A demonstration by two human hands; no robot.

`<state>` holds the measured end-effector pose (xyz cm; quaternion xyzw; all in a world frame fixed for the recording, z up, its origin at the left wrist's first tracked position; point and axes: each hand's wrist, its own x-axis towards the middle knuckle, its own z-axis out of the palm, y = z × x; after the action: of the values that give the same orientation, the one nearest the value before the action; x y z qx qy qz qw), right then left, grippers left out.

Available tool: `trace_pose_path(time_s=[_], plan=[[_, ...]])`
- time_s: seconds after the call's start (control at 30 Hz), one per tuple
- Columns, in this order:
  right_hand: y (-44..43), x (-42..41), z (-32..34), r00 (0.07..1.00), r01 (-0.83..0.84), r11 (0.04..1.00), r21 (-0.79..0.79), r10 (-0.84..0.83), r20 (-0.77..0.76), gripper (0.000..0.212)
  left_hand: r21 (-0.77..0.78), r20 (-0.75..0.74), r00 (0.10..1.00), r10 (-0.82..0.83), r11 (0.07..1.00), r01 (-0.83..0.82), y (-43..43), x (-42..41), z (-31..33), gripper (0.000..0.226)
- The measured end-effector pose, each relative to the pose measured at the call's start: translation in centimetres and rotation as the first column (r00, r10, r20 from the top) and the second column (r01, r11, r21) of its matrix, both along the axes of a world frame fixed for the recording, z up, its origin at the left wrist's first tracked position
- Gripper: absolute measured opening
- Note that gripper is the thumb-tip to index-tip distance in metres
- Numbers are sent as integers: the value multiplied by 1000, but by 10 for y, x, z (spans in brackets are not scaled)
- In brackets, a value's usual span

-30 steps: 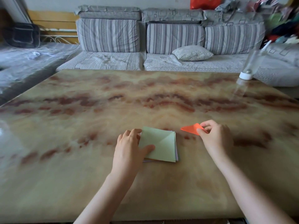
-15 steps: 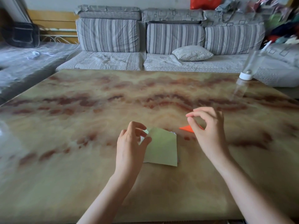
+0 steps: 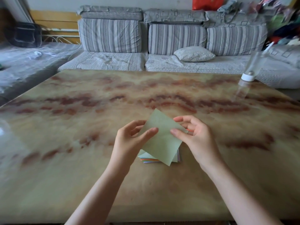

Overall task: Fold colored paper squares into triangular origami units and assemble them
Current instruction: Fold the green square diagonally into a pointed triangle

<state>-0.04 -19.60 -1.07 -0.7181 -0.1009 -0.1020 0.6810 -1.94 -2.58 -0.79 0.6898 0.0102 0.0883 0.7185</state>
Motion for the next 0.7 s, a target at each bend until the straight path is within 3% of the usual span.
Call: trace_pose_path(time_s=[0.1, 0.2, 0.3, 0.4, 0.57, 0.7], plan=[[-1, -1, 0, 999, -42, 999, -22, 42, 24, 26, -8, -56, 997, -51, 999, 51, 6, 0, -1, 23], [-5, -1, 2, 987, -106, 977, -185, 127, 102, 54, -8, -69, 997, -45, 999, 44, 10, 2, -1, 20], [-12, -6, 8, 964, -205, 894, -399, 256, 77, 72, -22, -84, 995, -61, 998, 59, 12, 2, -2, 19], [-15, -10, 11, 940, -286, 801, -525, 341, 8, 57, -15, -91, 994, -63, 998, 62, 12, 2, -3, 15], [-10, -7, 8, 965, -231, 894, -384, 259, 22, 14, -47, -94, 992, -85, 996, 81, 6, 1, 0, 11], [-5, -6, 8, 990, -133, 983, -130, 137, 23, 14, -23, -78, 983, -168, 986, 167, -2, -5, 3, 19]])
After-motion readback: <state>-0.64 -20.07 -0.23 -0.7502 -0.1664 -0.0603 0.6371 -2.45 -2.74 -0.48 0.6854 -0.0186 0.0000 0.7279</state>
